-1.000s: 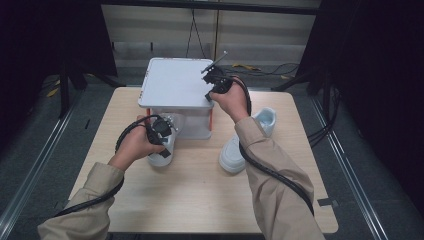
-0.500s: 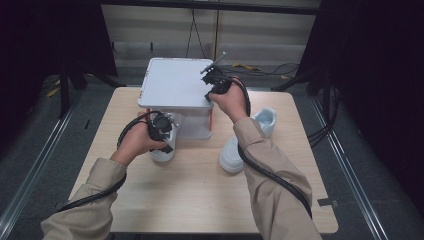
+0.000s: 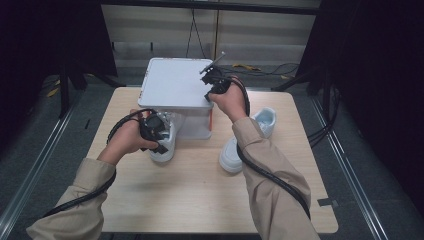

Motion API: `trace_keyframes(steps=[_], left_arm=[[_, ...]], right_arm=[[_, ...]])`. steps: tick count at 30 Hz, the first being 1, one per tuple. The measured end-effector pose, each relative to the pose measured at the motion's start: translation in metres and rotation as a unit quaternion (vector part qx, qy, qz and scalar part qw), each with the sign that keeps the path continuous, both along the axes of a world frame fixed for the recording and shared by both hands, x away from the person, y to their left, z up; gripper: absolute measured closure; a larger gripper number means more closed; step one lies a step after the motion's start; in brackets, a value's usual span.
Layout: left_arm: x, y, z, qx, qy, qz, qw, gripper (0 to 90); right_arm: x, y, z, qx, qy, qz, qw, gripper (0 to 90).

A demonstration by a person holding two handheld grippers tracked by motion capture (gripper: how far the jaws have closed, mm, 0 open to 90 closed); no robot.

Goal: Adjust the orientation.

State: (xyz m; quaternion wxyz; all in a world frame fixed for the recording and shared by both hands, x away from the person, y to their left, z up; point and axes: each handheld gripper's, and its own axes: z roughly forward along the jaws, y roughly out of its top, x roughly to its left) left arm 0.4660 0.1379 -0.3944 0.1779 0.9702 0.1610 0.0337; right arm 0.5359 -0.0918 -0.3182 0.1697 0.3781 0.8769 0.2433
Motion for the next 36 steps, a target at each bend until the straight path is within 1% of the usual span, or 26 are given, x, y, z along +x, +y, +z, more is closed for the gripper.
trace_keyframes(steps=[1, 2, 3, 5, 6, 7, 8, 10, 11, 14, 16, 17, 18, 20, 21, 23, 25, 27, 28, 30, 31, 32, 33, 34, 35, 36], left_arm=[[0.0, -0.002, 0.0, 0.013, -0.002, -0.004, 0.9999, 66.3], [0.0, -0.003, -0.001, 0.019, 0.0, -0.002, 0.9998, 66.3], [0.001, -0.007, -0.002, 0.028, 0.016, 0.004, 0.9995, 70.8], [-0.001, -0.012, -0.002, 0.031, 0.017, 0.01, 0.9993, 72.0], [-0.001, -0.013, -0.002, 0.029, 0.017, 0.008, 0.9994, 73.1], [-0.001, -0.015, -0.002, 0.017, 0.02, 0.019, 0.9995, 73.8], [0.001, -0.017, 0.001, 0.008, 0.015, 0.026, 0.9995, 74.2], [0.004, -0.018, 0.005, -0.003, 0.014, 0.033, 0.9994, 73.8], [0.008, -0.021, 0.006, 0.004, 0.022, 0.033, 0.9992, 74.0], [0.014, -0.022, 0.006, 0.003, 0.029, 0.04, 0.9988, 74.2], [0.021, -0.022, 0.004, 0.004, 0.019, 0.045, 0.9988, 74.1], [0.026, -0.021, 0.004, 0.006, 0.015, 0.054, 0.9984, 74.0], [0.029, -0.02, 0.004, 0.003, 0.017, 0.059, 0.9981, 73.8], [0.032, -0.019, 0.003, -0.013, 0.023, 0.076, 0.9967, 73.4], [0.031, -0.02, 0.004, -0.011, 0.017, 0.074, 0.997, 72.8], [0.024, -0.02, 0.009, -0.016, -0.01, 0.063, 0.9979, 68.0], [0.022, -0.02, 0.012, -0.019, -0.011, 0.062, 0.9978, 63.8], [0.019, -0.018, 0.021, -0.025, -0.019, 0.062, 0.9976, 63.6], [0.016, -0.017, 0.025, -0.02, -0.022, 0.063, 0.9976, 63.6], [0.011, -0.015, 0.034, -0.024, -0.022, 0.058, 0.9978, 66.8], [0.006, -0.014, 0.038, -0.027, -0.01, 0.059, 0.9978, 67.8], [0.003, -0.014, 0.039, -0.027, -0.003, 0.062, 0.9977, 73.3], [-0.001, -0.014, 0.039, -0.012, 0.002, 0.059, 0.9982, 74.8], [-0.005, -0.014, 0.035, -0.002, 0.02, 0.06, 0.998, 83.9], [-0.005, -0.014, 0.035, -0.002, 0.02, 0.06, 0.998, 86.6], [-0.008, -0.014, 0.023, 0.012, 0.031, 0.072, 0.9969, 90.0]], right_arm=[[0.0, 0.0, 0.0, -0.001, -0.001, -0.001, 1.0, 90.0], [0.0, 0.0, 0.0, -0.001, -0.001, -0.001, 1.0, 90.0], [0.0, -0.001, -0.001, 0.004, -0.002, 0.002, 1.0, 90.0], [0.0, -0.002, -0.001, 0.005, -0.002, 0.002, 1.0, 90.0], [0.0, -0.002, -0.001, 0.006, -0.002, 0.002, 1.0, 90.0], [0.0, -0.003, -0.001, 0.007, -0.001, 0.002, 1.0, 90.0], [0.0, -0.003, -0.001, 0.008, -0.002, 0.003, 1.0, 90.0], [0.0, -0.002, -0.001, 0.008, -0.002, 0.002, 1.0, 90.0], [0.0, -0.002, 0.0, 0.002, -0.003, 0.006, 1.0, 90.0], [0.0, -0.001, -0.001, 0.001, -0.003, 0.006, 1.0, 90.0], [0.001, -0.001, 0.0, -0.001, -0.002, 0.006, 1.0, 90.0], [0.001, 0.0, 0.0, -0.001, -0.002, 0.006, 1.0, 90.0], [0.001, 0.0, 0.0, -0.002, -0.002, 0.007, 1.0, 90.0], [0.0, 0.0, -0.001, 0.003, -0.005, 0.005, 1.0, 90.0], [0.0, -0.001, -0.001, 0.003, -0.006, 0.007, 1.0, 90.0], [0.001, -0.003, -0.001, 0.01, -0.004, 0.009, 0.9999, 90.0], [0.001, -0.003, -0.001, 0.014, -0.002, 0.006, 0.9999, 90.0], [0.002, -0.003, -0.002, 0.013, -0.006, 0.008, 0.9999, 90.0], [0.002, -0.003, -0.002, 0.013, -0.006, 0.008, 0.9999, 90.0], [0.002, -0.002, -0.001, 0.007, -0.006, 0.01, 0.9999, 90.0], [0.002, -0.001, -0.001, 0.006, -0.006, 0.008, 0.9999, 90.0], [0.002, -0.001, -0.001, 0.003, -0.008, 0.012, 0.9999, 90.0], [0.002, -0.001, -0.001, 0.004, -0.007, 0.01, 0.9999, 90.0], [0.002, -0.001, -0.002, 0.003, -0.011, 0.011, 0.9999, 90.0], [0.002, -0.001, -0.002, 0.003, -0.011, 0.011, 0.9999, 90.0], [0.002, -0.001, -0.002, 0.004, -0.012, 0.009, 0.9999, 90.0]])
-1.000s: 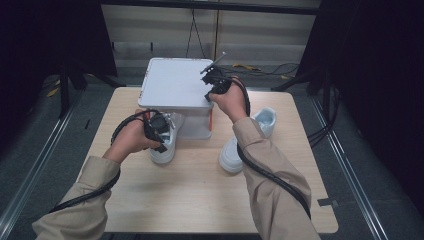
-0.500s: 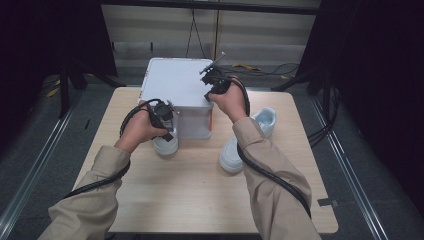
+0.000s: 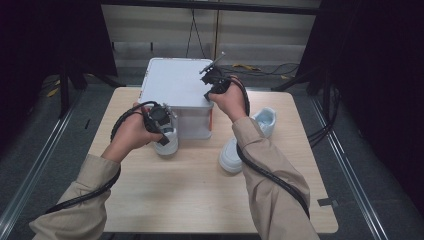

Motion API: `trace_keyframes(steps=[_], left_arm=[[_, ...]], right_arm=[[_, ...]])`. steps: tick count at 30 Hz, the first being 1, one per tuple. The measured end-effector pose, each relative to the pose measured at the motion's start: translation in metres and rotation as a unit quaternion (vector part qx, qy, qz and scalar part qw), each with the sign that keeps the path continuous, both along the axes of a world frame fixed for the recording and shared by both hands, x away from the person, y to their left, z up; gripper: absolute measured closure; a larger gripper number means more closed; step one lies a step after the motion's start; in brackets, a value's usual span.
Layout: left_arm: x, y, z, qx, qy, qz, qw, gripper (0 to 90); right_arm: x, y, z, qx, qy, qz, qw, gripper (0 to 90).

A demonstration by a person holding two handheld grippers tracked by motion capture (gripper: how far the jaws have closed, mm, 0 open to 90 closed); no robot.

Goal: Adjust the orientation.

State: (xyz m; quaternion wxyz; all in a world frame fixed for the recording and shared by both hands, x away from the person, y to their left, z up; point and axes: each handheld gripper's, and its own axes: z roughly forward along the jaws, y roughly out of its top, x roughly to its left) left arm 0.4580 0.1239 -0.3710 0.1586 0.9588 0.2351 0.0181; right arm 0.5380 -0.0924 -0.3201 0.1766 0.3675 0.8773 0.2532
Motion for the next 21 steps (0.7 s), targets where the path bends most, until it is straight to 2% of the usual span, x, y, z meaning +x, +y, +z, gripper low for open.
trace_keyframes(steps=[1, 2, 4, 7, 9, 10, 12, 15, 17, 20, 21], left_arm=[[0.0, 0.0, 0.0, 0.0, 0.0, 0.0, 1.0, 90.0], [0.0, 0.0, -0.008, 0.003, 0.008, 0.004, 1.0, 90.0], [-0.001, -0.002, -0.02, -0.008, 0.009, 0.0, 0.9999, 90.0], [0.002, -0.004, -0.031, -0.009, -0.006, 0.009, 0.9999, 90.0], [0.008, -0.002, -0.035, -0.007, -0.016, 0.032, 0.9994, 90.0], [0.008, -0.002, -0.035, -0.007, -0.016, 0.032, 0.9994, 90.0], [0.012, -0.002, -0.037, -0.022, -0.009, 0.038, 0.999, 90.0], [0.014, -0.004, -0.036, -0.019, -0.006, 0.041, 0.999, 90.0], [0.015, -0.005, -0.035, -0.016, -0.008, 0.041, 0.999, 90.0], [0.016, -0.006, -0.036, -0.008, -0.028, 0.049, 0.9984, 90.0], [0.018, -0.005, -0.036, -0.018, -0.025, 0.052, 0.9982, 90.0]], right_arm=[[0.0, 0.0, 0.0, 0.0, 0.0, 0.0, 1.0, 90.0], [0.0, 0.0, 0.0, 0.0, -0.001, -0.001, 1.0, 90.0], [-0.001, 0.0, 0.0, -0.001, -0.003, -0.001, 1.0, 90.0], [-0.001, 0.0, -0.001, 0.002, -0.003, -0.001, 1.0, 90.0], [-0.001, -0.001, 0.0, 0.001, -0.003, 0.0, 1.0, 90.0], [-0.001, -0.001, 0.0, 0.001, -0.003, 0.001, 1.0, 90.0], [-0.001, -0.001, -0.001, 0.006, -0.004, -0.001, 1.0, 90.0], [-0.001, -0.003, -0.002, 0.015, -0.007, 0.0, 0.9999, 90.0], [-0.001, -0.004, -0.002, 0.015, -0.007, 0.002, 0.9999, 90.0], [-0.001, -0.005, -0.003, 0.019, -0.009, 0.001, 0.9998, 90.0], [-0.002, -0.005, -0.003, 0.02, -0.009, 0.001, 0.9998, 90.0]])
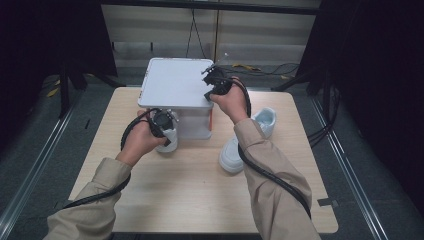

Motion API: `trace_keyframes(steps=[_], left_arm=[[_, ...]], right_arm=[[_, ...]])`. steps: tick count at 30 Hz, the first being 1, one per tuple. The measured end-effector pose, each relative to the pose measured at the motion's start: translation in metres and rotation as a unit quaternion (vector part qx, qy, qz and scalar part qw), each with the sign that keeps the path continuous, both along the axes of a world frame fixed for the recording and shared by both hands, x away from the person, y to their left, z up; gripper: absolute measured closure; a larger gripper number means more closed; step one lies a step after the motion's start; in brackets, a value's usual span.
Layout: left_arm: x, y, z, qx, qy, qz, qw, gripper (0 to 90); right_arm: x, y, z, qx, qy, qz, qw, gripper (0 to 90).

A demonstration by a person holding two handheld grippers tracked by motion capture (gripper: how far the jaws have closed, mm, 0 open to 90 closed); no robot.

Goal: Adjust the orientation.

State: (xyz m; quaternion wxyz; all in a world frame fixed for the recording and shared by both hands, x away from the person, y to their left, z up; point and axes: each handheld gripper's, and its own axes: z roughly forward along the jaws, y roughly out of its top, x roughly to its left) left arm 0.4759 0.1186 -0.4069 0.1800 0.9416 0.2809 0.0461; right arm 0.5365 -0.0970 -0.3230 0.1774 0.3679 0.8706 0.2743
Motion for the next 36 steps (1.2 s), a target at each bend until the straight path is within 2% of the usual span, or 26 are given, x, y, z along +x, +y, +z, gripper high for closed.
trace_keyframes(steps=[7, 8, 10, 11, 20, 21, 24, 25, 26, 27, 29, 30, 31, 33, 34, 35, 36], left_arm=[[0.008, -0.005, 0.0, 0.004, -0.013, 0.006, 0.9999, 90.0], [0.01, -0.005, 0.001, 0.009, -0.023, 0.006, 0.9997, 90.0], [0.012, -0.003, 0.001, 0.011, -0.028, 0.009, 0.9995, 90.0], [0.014, -0.001, 0.001, 0.005, -0.035, 0.011, 0.9993, 90.0], [0.024, 0.0, -0.002, -0.019, -0.049, 0.023, 0.9984, 90.0], [0.025, 0.001, -0.003, -0.033, -0.048, 0.03, 0.9978, 90.0], [0.025, 0.0, -0.003, -0.033, -0.051, 0.03, 0.9977, 90.0], [0.023, 0.0, -0.003, -0.025, -0.051, 0.028, 0.998, 90.0], [0.021, 0.0, -0.003, -0.016, -0.047, 0.024, 0.9985, 90.0], [0.019, 0.001, -0.003, -0.02, -0.036, 0.023, 0.9989, 90.0], [0.015, 0.004, -0.004, -0.014, -0.032, 0.026, 0.9991, 90.0], [0.015, 0.006, -0.005, -0.011, -0.022, 0.028, 0.9993, 90.0], [0.016, 0.009, -0.007, -0.016, -0.018, 0.028, 0.9993, 90.0], [0.018, 0.013, -0.01, -0.008, -0.023, 0.034, 0.9991, 90.0], [0.019, 0.014, -0.012, -0.012, -0.029, 0.036, 0.9989, 90.0], [0.02, 0.014, -0.012, -0.018, -0.025, 0.038, 0.9988, 90.0], [0.02, 0.013, -0.012, -0.015, -0.031, 0.035, 0.9988, 90.0]], right_arm=[[0.0, 0.0, 0.0, 0.001, -0.002, 0.001, 1.0, 90.0], [0.0, 0.0, 0.0, 0.001, -0.002, 0.001, 1.0, 90.0], [0.0, 0.0, 0.0, 0.001, -0.001, 0.003, 1.0, 90.0], [0.0, 0.0, 0.0, 0.001, -0.001, 0.004, 1.0, 90.0], [0.0, 0.001, 0.0, 0.0, -0.003, 0.004, 1.0, 90.0], [0.0, 0.001, 0.0, -0.004, -0.003, 0.003, 1.0, 90.0], [0.001, 0.002, 0.0, -0.008, -0.006, 0.006, 0.9999, 90.0], [0.0, 0.003, 0.0, -0.01, -0.007, 0.005, 0.9999, 90.0], [0.0, 0.003, 0.0, -0.01, -0.007, 0.005, 0.9999, 90.0], [0.0, 0.003, 0.0, -0.009, -0.007, 0.004, 0.9999, 90.0], [0.0, 0.003, -0.001, -0.007, -0.009, 0.005, 0.9999, 90.0], [0.0, 0.002, -0.001, -0.007, -0.009, 0.005, 0.9999, 90.0], [0.0, 0.002, -0.001, -0.003, -0.009, 0.004, 0.9999, 90.0], [0.001, 0.001, -0.001, -0.002, -0.008, 0.003, 1.0, 90.0], [0.0, 0.001, -0.001, -0.002, -0.008, 0.004, 1.0, 90.0], [0.0, 0.002, -0.001, -0.002, -0.008, 0.004, 1.0, 90.0], [0.0, 0.002, -0.001, -0.004, -0.01, 0.005, 0.9999, 90.0]])
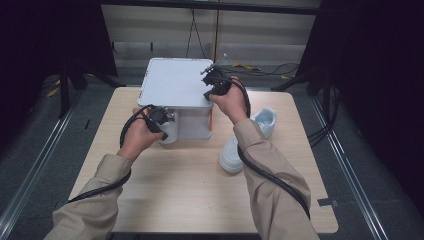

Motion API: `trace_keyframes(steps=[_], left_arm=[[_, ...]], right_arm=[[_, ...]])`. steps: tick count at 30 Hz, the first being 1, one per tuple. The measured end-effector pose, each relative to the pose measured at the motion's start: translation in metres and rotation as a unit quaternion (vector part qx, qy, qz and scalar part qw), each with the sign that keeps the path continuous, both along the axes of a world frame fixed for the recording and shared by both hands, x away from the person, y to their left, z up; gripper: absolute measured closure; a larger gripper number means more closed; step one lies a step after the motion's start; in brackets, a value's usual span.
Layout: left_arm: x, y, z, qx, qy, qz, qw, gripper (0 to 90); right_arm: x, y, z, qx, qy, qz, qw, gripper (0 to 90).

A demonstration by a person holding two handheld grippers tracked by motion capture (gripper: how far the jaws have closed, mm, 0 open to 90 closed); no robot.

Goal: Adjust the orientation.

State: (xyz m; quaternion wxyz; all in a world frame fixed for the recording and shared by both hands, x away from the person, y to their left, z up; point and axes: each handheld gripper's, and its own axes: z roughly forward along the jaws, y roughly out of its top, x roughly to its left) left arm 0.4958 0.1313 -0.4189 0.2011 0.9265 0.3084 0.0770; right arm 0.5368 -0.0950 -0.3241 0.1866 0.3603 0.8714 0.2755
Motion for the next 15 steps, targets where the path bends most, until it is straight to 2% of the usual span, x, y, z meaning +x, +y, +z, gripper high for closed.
trace_keyframes(steps=[4, 5, 6, 8, 12, 13, 15], left_arm=[[0.0048, -0.0012, -0.0022, -0.002, -0.013, 0.008, 0.9999, 90.0], [0.0048, -0.0012, -0.0022, -0.002, -0.013, 0.008, 0.9999, 90.0], [0.0056, -0.0011, -0.0028, -0.012, -0.008, 0.014, 0.9998, 90.0], [0.0057, -0.0009, -0.0028, -0.012, -0.008, 0.013, 0.9998, 90.0], [0.0053, 0.0015, -0.0038, -0.023, -0.004, 0.017, 0.9996, 90.0], [0.0045, 0.002, -0.0037, -0.019, 0.002, 0.021, 0.9996, 90.0], [0.0027, 0.0039, -0.0039, -0.031, 0.022, 0.015, 0.9992, 90.0]], right_arm=[[-0.0005, 0.0003, 0.0002, -0.004, 0.0, -0.001, 1.0, 90.0], [-0.0005, 0.0003, 0.0002, -0.004, 0.0, -0.001, 1.0, 90.0], [-0.0006, 0.0005, 0.0, -0.003, -0.002, 0.0, 1.0, 90.0], [-0.0008, 0.0003, -0.0001, -0.004, -0.003, 0.002, 1.0, 90.0], [-0.0009, -0.0002, -0.0006, 0.002, -0.004, -0.001, 1.0, 90.0], [-0.0009, -0.0002, -0.0006, 0.002, -0.004, -0.001, 1.0, 90.0], [-0.0012, -0.0008, -0.0007, 0.002, -0.005, 0.0, 1.0, 90.0]])
